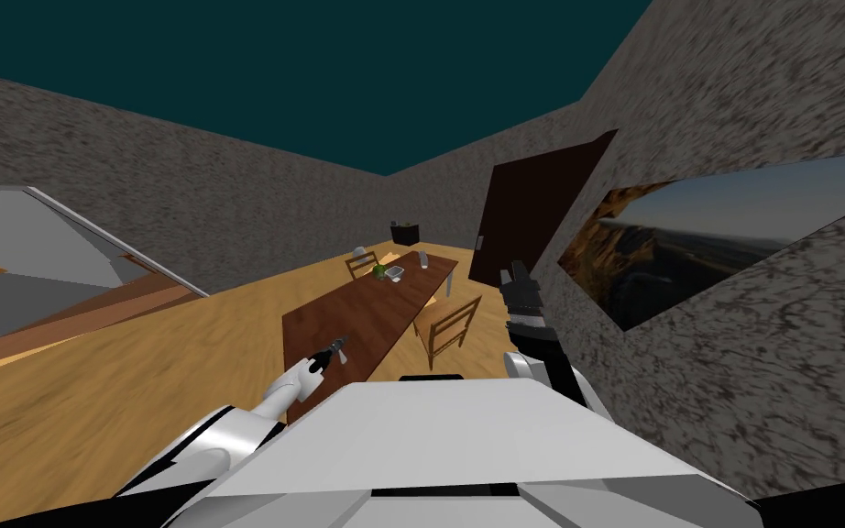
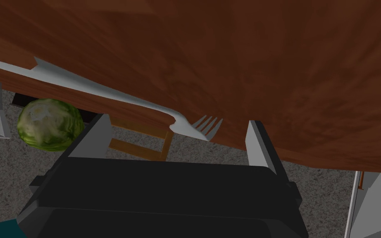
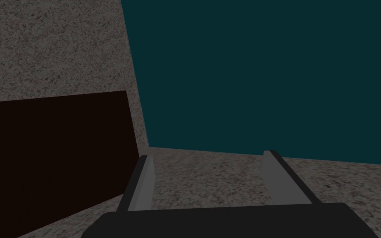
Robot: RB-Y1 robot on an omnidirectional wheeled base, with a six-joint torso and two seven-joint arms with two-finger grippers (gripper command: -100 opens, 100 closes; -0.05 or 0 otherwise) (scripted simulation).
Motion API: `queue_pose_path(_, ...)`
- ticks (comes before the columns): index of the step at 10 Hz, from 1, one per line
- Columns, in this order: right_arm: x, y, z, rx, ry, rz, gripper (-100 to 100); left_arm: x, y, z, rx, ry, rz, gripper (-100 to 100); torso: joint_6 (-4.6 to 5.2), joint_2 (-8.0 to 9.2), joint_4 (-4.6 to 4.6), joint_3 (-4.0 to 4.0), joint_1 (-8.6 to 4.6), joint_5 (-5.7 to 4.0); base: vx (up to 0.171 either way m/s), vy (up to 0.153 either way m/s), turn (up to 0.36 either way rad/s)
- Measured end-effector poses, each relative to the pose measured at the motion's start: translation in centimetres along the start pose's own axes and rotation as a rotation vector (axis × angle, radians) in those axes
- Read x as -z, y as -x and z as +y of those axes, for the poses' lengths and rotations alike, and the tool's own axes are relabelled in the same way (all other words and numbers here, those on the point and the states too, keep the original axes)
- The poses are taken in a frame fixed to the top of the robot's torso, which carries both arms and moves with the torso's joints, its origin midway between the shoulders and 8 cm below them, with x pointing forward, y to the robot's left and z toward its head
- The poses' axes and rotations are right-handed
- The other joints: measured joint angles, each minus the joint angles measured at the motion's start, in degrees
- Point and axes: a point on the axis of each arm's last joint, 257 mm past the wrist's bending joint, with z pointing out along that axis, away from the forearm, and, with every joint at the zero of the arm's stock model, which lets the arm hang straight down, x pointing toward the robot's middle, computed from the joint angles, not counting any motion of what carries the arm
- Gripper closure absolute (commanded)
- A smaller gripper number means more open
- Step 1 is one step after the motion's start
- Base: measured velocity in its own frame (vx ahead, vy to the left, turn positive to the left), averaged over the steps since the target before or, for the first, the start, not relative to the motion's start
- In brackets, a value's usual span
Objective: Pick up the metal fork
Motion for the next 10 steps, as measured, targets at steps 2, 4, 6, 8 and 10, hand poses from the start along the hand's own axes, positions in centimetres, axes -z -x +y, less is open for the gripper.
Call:
queue_pose_path(2,0.00,0.00,0.00,0.000,0.000,0.000,0,0.11,-0.09,0.80,-0.005,-0.005,0.007,-100,-0.03,0.08,0.02,0.05,0.09,0.02,0.042,-0.028,0.056)
queue_pose_path(4,0.00,0.00,0.00,0.000,0.000,0.000,0,0.13,-0.11,0.80,-0.005,-0.009,0.007,100,-0.01,0.22,0.05,0.12,0.18,0.04,0.001,0.000,0.007)
queue_pose_path(6,0.00,0.00,0.00,0.000,0.000,0.000,0,0.13,-0.09,0.84,-0.002,-0.008,0.007,100,0.04,0.25,0.04,0.14,0.22,0.06,0.000,0.000,0.000)
queue_pose_path(8,0.00,0.00,0.00,0.000,0.000,0.000,0,0.13,-0.08,0.82,-0.001,-0.008,0.006,0,0.03,0.26,0.03,0.14,0.25,0.07,0.000,0.000,0.000)
queue_pose_path(10,-0.01,0.00,0.00,0.000,0.000,0.000,0,0.03,-0.09,0.54,0.002,-0.008,0.004,100,0.09,0.35,0.05,0.18,0.35,0.11,-0.044,0.033,-0.068)
